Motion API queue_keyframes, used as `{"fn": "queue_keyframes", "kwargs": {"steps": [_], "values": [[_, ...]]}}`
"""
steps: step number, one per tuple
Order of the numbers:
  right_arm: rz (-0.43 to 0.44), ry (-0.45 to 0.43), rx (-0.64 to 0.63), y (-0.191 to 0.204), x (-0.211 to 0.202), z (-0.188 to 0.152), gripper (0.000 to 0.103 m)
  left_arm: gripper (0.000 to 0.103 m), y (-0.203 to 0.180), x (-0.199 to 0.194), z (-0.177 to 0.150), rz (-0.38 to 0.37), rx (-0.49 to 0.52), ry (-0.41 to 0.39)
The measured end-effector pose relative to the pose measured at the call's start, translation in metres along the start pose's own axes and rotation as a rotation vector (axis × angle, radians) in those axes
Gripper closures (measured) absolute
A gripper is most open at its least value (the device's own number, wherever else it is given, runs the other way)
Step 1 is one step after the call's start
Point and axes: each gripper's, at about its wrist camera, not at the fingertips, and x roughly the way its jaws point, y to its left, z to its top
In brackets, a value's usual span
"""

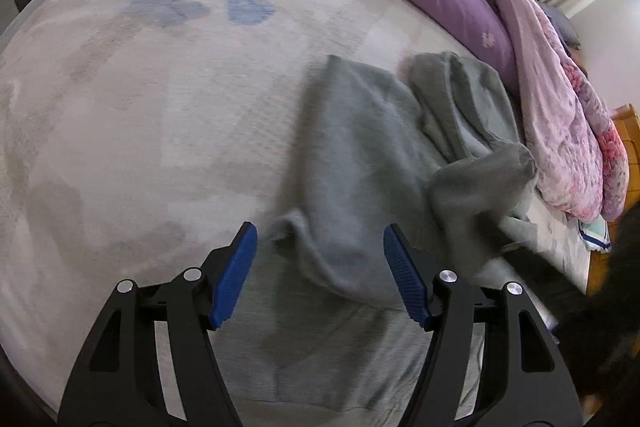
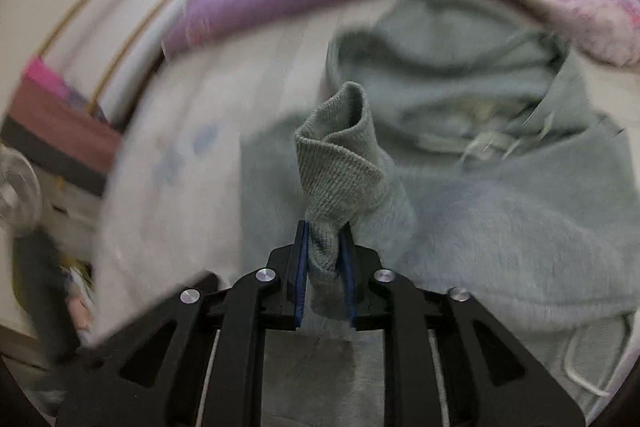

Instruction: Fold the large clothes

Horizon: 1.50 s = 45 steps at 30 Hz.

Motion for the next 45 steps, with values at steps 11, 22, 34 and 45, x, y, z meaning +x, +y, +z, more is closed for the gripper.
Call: {"fn": "queue_keyframes", "kwargs": {"steps": [11,22,34,45], "values": [[0.055,-0.029,0.053,-0.029,-0.047,-0.010,0.057,0.035,0.004,-0.005,0.008,-0.055,-0.062,-0.006],[-0.220,-0.073,0.320,-0.220,-0.100,0.000,0.084,0.031,-0.105,0.026,-0.005,-0.201,0.104,0.047],[-0.170,0.130,0.404,-0.277,-0.056,-0.026,0.086,0.048,-0.089,0.107,-0.012,-0.053,0.013,0.272],[-0.049,-0.004,0.447,-0.281,-0.088,0.074,0.063,0.021,-0.133,0.081,0.078,-0.156,0.059,0.131]]}}
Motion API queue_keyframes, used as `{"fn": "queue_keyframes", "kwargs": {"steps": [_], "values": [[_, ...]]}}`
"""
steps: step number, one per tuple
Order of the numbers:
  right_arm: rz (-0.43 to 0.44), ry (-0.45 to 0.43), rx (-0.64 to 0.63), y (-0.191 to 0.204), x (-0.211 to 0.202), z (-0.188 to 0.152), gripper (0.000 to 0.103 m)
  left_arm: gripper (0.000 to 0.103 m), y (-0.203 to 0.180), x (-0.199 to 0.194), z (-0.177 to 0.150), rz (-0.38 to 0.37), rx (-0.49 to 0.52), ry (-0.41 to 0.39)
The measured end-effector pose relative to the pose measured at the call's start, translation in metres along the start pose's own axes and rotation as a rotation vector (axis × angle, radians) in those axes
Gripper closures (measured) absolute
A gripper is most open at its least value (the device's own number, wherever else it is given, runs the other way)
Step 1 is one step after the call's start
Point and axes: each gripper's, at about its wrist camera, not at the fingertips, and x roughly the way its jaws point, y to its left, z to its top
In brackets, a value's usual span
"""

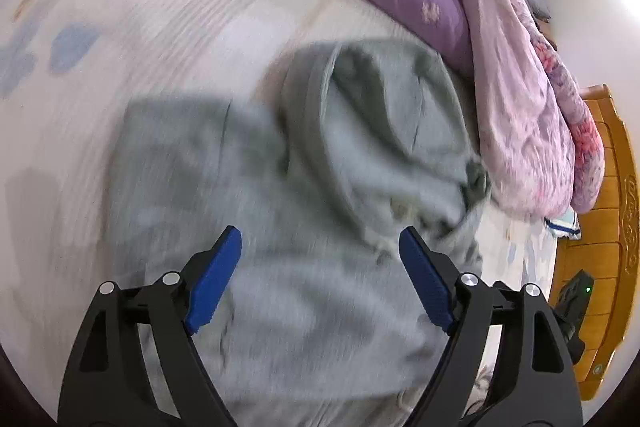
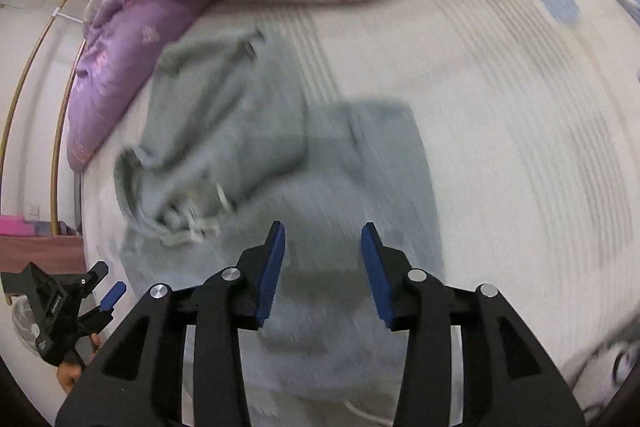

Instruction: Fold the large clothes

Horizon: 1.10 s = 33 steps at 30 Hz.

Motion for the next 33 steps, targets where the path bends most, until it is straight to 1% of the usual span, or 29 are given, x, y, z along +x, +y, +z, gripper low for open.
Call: {"fn": "queue_keyframes", "kwargs": {"steps": [1,2,3,4,5,6,8,10,11,12,14,16,18,20,21,23,24,26,27,29,30,31,32,33], "values": [[0.011,-0.008,-0.005,0.002,0.002,0.010,0.058,0.021,-0.002,0.006,0.016,-0.008,0.012,0.005],[0.008,-0.019,-0.012,0.007,0.006,0.024,0.056,0.021,-0.005,0.012,0.025,0.010,0.017,0.012],[-0.012,-0.025,-0.011,0.012,0.011,0.037,0.053,0.021,-0.011,0.019,0.042,0.058,0.032,0.009],[-0.005,-0.023,-0.008,0.014,0.014,0.047,0.052,0.021,-0.018,0.027,0.056,0.067,0.052,0.004],[0.028,-0.018,0.008,0.015,0.019,0.061,0.052,0.021,-0.023,0.033,0.068,0.069,0.076,-0.002],[0.033,-0.020,0.026,0.017,0.026,0.074,0.052,0.021,-0.023,0.037,0.078,0.074,0.087,0.001],[0.028,-0.026,0.054,0.017,0.028,0.094,0.051,0.021,-0.025,0.049,0.097,0.125,0.078,0.032],[0.011,-0.032,0.019,0.027,0.036,0.113,0.050,0.021,-0.030,0.059,0.115,0.078,0.049,0.053],[-0.003,-0.018,-0.003,0.032,0.043,0.119,0.050,0.021,-0.033,0.062,0.122,0.073,0.048,0.056],[-0.011,0.009,-0.028,0.039,0.053,0.128,0.049,0.021,-0.040,0.067,0.132,0.087,0.075,0.042],[-0.014,0.045,-0.070,0.049,0.070,0.138,0.049,0.021,-0.047,0.076,0.142,0.124,0.118,0.048],[-0.058,0.045,-0.137,0.061,0.080,0.146,0.049,0.021,-0.045,0.093,0.152,0.173,0.131,0.094],[-0.071,0.040,-0.173,0.066,0.087,0.150,0.049,0.021,-0.041,0.105,0.158,0.215,0.130,0.108],[-0.068,0.047,-0.196,0.072,0.095,0.155,0.049,0.021,-0.035,0.117,0.160,0.231,0.138,0.146],[-0.054,0.061,-0.233,0.078,0.100,0.157,0.049,0.021,-0.033,0.122,0.161,0.237,0.150,0.161],[-0.070,0.098,-0.306,0.089,0.113,0.153,0.049,0.021,-0.034,0.127,0.161,0.249,0.177,0.153],[-0.069,0.130,-0.340,0.095,0.121,0.151,0.049,0.022,-0.035,0.131,0.160,0.235,0.195,0.170],[-0.090,0.151,-0.380,0.100,0.132,0.151,0.049,0.023,-0.036,0.137,0.159,0.253,0.227,0.177],[-0.109,0.157,-0.396,0.101,0.138,0.150,0.049,0.026,-0.037,0.140,0.157,0.268,0.248,0.177],[-0.108,0.158,-0.404,0.101,0.142,0.149,0.049,0.031,-0.039,0.144,0.155,0.293,0.271,0.169],[-0.132,0.148,-0.421,0.101,0.143,0.148,0.056,0.035,-0.040,0.145,0.154,0.302,0.285,0.160],[-0.154,0.142,-0.432,0.100,0.143,0.147,0.069,0.041,-0.044,0.145,0.152,0.314,0.306,0.153],[-0.174,0.131,-0.443,0.098,0.140,0.146,0.077,0.057,-0.049,0.147,0.150,0.317,0.323,0.149],[-0.152,0.117,-0.442,0.097,0.136,0.145,0.089,0.073,-0.054,0.147,0.148,0.315,0.342,0.143]]}}
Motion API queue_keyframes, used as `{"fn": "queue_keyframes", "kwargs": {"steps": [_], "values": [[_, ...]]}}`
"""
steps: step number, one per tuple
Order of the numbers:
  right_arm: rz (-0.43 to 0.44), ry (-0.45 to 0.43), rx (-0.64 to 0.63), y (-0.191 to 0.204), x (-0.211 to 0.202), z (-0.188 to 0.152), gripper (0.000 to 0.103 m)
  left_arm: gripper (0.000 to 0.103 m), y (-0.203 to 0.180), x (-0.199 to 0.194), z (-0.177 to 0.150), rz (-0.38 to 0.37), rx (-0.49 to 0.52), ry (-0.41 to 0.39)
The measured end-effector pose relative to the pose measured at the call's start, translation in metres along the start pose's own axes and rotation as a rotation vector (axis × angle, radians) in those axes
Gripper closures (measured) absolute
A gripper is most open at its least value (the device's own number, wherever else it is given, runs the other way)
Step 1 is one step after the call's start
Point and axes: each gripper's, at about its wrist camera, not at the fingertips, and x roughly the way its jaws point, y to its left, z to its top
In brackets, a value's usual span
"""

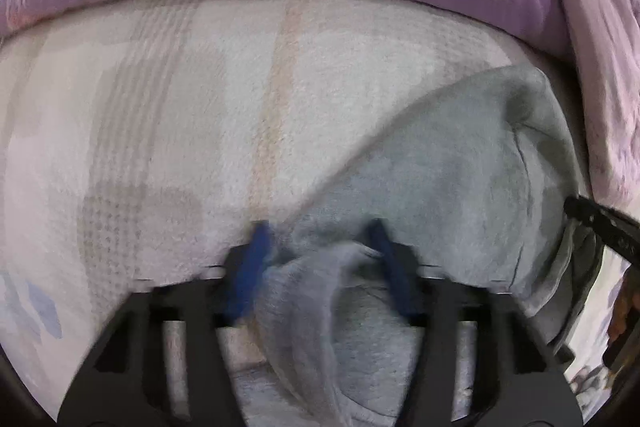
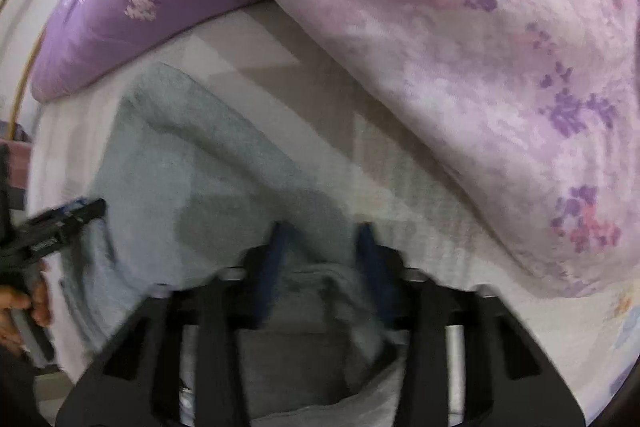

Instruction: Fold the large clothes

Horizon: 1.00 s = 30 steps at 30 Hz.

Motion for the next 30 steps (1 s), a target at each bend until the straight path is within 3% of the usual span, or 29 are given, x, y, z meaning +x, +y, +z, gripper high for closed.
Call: {"fn": "queue_keyframes", "kwargs": {"steps": [3,9,14,18,21,25,27,30], "values": [[0.032,-0.094,-0.015,0.001,-0.023,-0.011,0.094,0.083,-0.009,-0.013,-0.004,0.018,0.042,-0.056],[0.122,-0.247,0.015,-0.001,-0.074,-0.045,0.096,0.084,0.005,-0.071,-0.035,-0.067,0.035,-0.220],[0.195,-0.365,0.008,-0.007,-0.134,-0.104,0.096,0.084,0.017,-0.132,-0.090,-0.139,0.034,-0.360],[0.232,-0.363,-0.014,-0.004,-0.166,-0.163,0.096,0.084,0.029,-0.158,-0.151,-0.171,0.029,-0.385],[0.229,-0.305,-0.015,0.010,-0.169,-0.209,0.096,0.084,0.031,-0.161,-0.200,-0.172,0.042,-0.358],[0.227,-0.190,0.074,0.011,-0.145,-0.268,0.096,0.082,0.033,-0.136,-0.268,-0.192,-0.005,-0.217],[0.198,-0.122,0.131,0.004,-0.126,-0.290,0.093,0.081,0.032,-0.121,-0.291,-0.194,-0.009,-0.142],[0.138,-0.057,0.170,-0.001,-0.113,-0.315,0.092,0.081,0.033,-0.120,-0.319,-0.199,-0.047,-0.118]]}}
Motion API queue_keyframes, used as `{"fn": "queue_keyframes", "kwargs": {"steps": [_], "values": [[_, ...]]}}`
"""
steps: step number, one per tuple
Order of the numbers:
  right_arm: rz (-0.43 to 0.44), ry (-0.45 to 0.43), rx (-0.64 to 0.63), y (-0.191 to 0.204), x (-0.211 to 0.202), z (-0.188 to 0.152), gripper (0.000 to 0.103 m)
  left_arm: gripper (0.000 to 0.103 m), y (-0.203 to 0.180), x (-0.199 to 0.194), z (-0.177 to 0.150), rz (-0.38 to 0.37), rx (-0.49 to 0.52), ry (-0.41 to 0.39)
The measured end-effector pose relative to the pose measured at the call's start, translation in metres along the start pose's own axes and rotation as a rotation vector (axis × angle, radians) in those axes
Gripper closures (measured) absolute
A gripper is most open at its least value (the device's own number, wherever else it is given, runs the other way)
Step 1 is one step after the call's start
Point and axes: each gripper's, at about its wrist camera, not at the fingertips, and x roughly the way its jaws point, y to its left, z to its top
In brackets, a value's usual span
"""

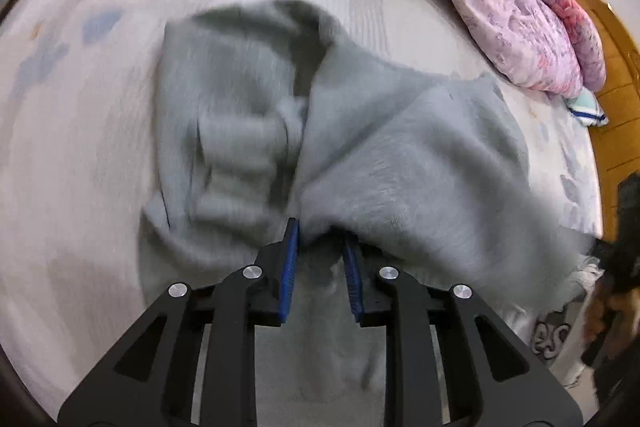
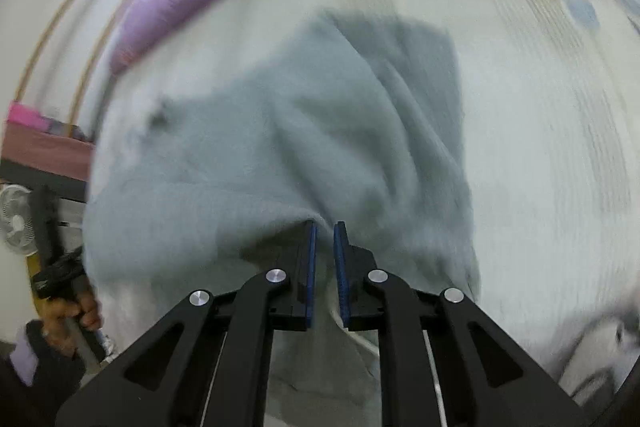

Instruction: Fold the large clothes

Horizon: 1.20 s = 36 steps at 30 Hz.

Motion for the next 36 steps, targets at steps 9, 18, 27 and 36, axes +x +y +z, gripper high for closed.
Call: {"fn": "queue_keyframes", "kwargs": {"steps": [9,18,27,36], "values": [[0.179,-0.080,0.101,0.049,-0.024,0.011,0.091,0.077,-0.008,-0.039,-0.008,-0.153,-0.210,-0.103],[0.041,0.124,0.277,0.029,0.091,-0.026,0.094,0.066,-0.049,0.055,-0.021,-0.088,-0.170,0.173],[0.099,0.143,0.313,0.028,0.077,-0.010,0.090,0.066,-0.030,0.042,-0.023,-0.147,-0.183,0.211],[0.092,-0.077,0.246,0.036,0.001,0.102,0.049,0.031,0.001,-0.002,0.074,-0.252,-0.297,0.059]]}}
